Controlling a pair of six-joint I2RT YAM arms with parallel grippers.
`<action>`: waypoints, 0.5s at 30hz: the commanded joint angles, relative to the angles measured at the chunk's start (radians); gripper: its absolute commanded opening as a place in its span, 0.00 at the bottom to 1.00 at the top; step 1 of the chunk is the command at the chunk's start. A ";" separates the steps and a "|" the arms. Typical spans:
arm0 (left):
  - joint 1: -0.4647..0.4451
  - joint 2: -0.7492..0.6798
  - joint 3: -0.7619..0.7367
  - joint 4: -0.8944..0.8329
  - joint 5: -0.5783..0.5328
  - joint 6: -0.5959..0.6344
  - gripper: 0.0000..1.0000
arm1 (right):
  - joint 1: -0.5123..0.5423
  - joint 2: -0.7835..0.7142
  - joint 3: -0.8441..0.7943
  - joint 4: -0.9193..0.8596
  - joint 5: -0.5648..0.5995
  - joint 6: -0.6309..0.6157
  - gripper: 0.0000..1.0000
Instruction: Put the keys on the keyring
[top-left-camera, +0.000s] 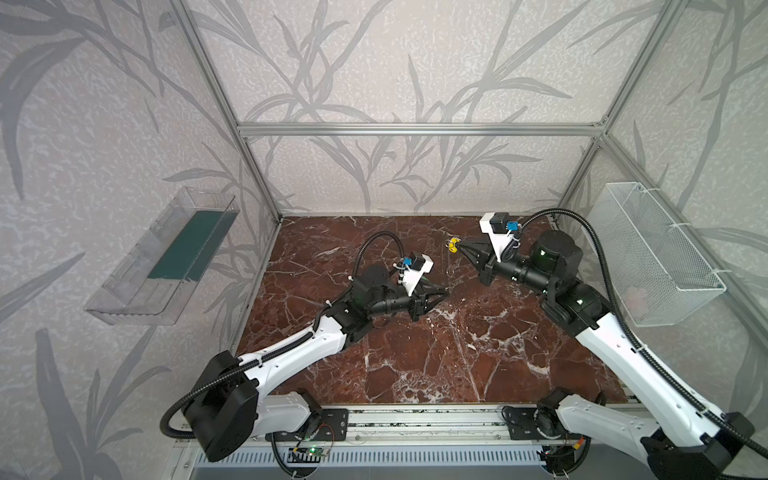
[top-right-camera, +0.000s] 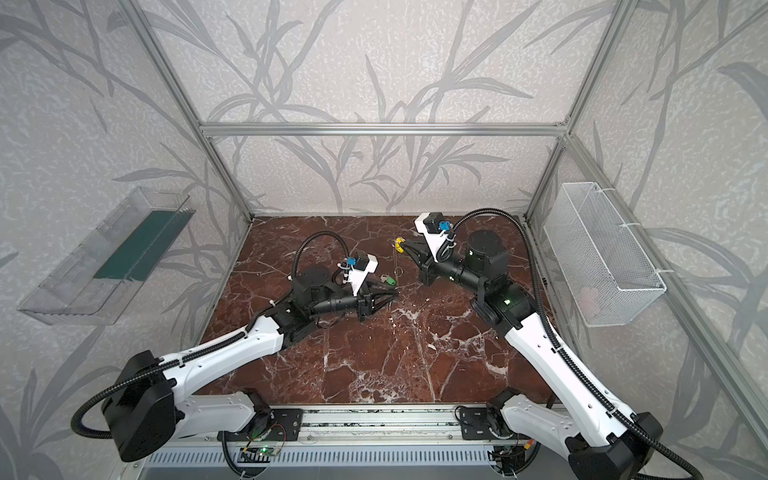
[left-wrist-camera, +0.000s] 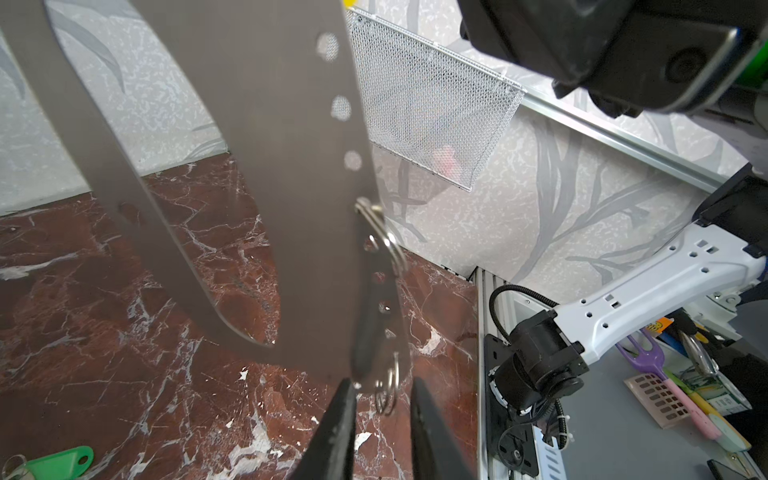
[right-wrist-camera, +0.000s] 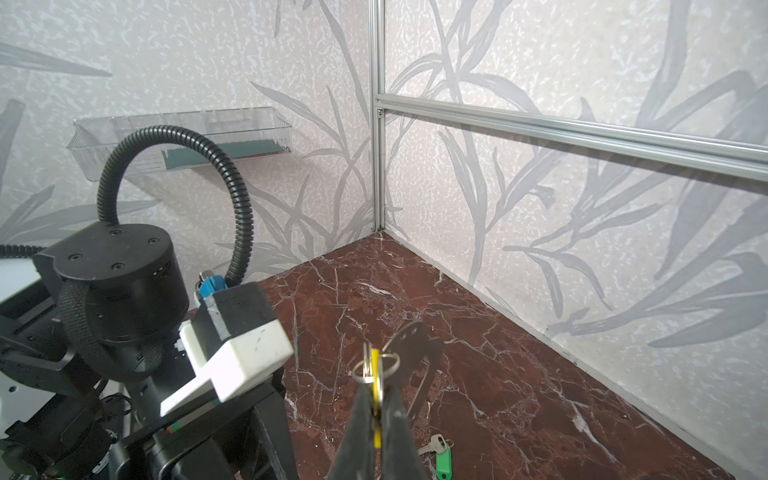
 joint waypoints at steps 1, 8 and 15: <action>-0.004 0.010 0.040 0.039 0.015 0.000 0.22 | 0.000 -0.010 0.028 0.045 -0.011 0.010 0.00; -0.005 0.015 0.041 0.039 0.020 -0.002 0.15 | 0.000 -0.010 0.027 0.043 -0.010 0.008 0.00; -0.008 0.019 0.046 0.025 0.027 0.003 0.15 | -0.001 -0.011 0.027 0.046 -0.005 0.009 0.00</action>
